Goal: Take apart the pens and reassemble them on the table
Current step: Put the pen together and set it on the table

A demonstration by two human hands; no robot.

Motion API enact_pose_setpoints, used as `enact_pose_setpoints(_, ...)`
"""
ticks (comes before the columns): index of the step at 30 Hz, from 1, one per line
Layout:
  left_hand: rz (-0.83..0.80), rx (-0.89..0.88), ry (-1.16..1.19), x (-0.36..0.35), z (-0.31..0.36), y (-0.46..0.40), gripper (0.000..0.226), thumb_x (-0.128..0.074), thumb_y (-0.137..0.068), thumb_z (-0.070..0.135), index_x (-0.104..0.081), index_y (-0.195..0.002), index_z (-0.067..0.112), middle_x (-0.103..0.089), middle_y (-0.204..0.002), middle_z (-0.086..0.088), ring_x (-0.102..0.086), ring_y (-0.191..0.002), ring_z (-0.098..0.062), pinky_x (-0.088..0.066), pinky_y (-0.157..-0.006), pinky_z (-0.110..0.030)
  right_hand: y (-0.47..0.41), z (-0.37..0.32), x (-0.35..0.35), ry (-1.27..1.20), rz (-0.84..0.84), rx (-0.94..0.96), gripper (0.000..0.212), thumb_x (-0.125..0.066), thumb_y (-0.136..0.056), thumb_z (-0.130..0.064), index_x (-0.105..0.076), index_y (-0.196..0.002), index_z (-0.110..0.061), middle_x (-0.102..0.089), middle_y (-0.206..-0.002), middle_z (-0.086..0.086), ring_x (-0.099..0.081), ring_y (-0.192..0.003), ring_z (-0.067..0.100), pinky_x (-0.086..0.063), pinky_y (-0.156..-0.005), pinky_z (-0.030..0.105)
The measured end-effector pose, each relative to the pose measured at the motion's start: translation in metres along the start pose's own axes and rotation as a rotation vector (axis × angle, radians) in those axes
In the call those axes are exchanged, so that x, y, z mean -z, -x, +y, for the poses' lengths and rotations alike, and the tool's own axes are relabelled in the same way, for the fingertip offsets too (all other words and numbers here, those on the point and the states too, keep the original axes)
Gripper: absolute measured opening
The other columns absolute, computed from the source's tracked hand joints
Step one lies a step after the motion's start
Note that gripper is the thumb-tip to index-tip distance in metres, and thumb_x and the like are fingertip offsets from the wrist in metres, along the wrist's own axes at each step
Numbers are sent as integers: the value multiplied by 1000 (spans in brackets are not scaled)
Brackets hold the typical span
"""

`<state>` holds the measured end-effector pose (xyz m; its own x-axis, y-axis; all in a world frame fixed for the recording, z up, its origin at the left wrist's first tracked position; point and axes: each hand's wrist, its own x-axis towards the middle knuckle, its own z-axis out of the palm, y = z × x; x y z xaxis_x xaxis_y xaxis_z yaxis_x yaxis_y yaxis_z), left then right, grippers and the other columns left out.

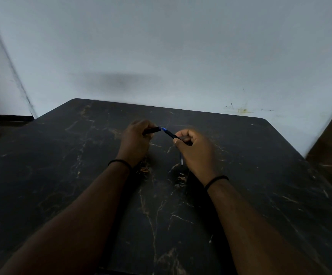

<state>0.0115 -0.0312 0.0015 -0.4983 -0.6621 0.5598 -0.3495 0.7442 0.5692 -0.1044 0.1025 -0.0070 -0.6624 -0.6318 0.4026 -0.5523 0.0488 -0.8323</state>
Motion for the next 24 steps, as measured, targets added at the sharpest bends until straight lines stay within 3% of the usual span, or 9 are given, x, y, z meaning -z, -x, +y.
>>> enact_pose_setpoints(9, -22, -35, -19, -1, -9, -2, 21, -66, -85, 4, -71, -98, 20, -60, -95, 1, -53, -86, -13, -34, -65, -14, 1, -3, 0, 26, -32, 18, 10, -70, -88, -23, -67, -88, -32, -65, -77, -13, -62, -75, 7, -48, -65, 24)
enact_pose_setpoints(12, -25, 54, 23, -2, -8, -2, 14, -67, -87, 10, -67, -98, 19, -64, -89, 1, -60, -81, -16, -42, -64, -22, 2, -1, -1, 37, -8, 20, 7, -69, -88, -26, -67, -87, -32, -65, -77, -15, -62, -73, 3, -44, -63, 20)
enact_pose_setpoints(14, -17, 199, 212, -3, -3, -1, 12, -67, -88, 10, -63, -96, 19, -68, -88, -2, -65, -78, -15, -51, -66, -24, 1, 2, -2, 28, 2, 15, 7, -69, -87, -28, -67, -85, -34, -66, -76, -14, -62, -72, 3, -44, -62, 21)
enact_pose_setpoints(18, -40, 443, 870, 1, 8, 2, 9, -52, -96, 2, -55, -103, 8, -70, -91, -13, -69, -69, -14, -56, -63, -27, 1, 5, -7, 40, -56, 31, 9, -69, -82, -34, -65, -77, -40, -67, -72, -14, -64, -69, 7, -55, -64, 34)
enact_pose_setpoints(21, -74, 503, 1029, 5, 7, 1, 19, -48, -99, 5, -48, -117, 9, -72, -99, -15, -73, -85, -23, -59, -71, -31, 2, 5, -11, 61, -66, 64, 3, -65, -76, -40, -64, -75, -42, -67, -70, -14, -65, -68, 7, -58, -67, 40)
enact_pose_setpoints(24, -116, 519, 1125, 5, 5, 1, 20, -46, -99, 4, -47, -118, 10, -72, -104, -17, -73, -92, -26, -59, -74, -33, 2, 4, -12, 64, -54, 73, 2, -65, -77, -39, -64, -76, -41, -68, -70, -12, -66, -68, 8, -58, -67, 42)
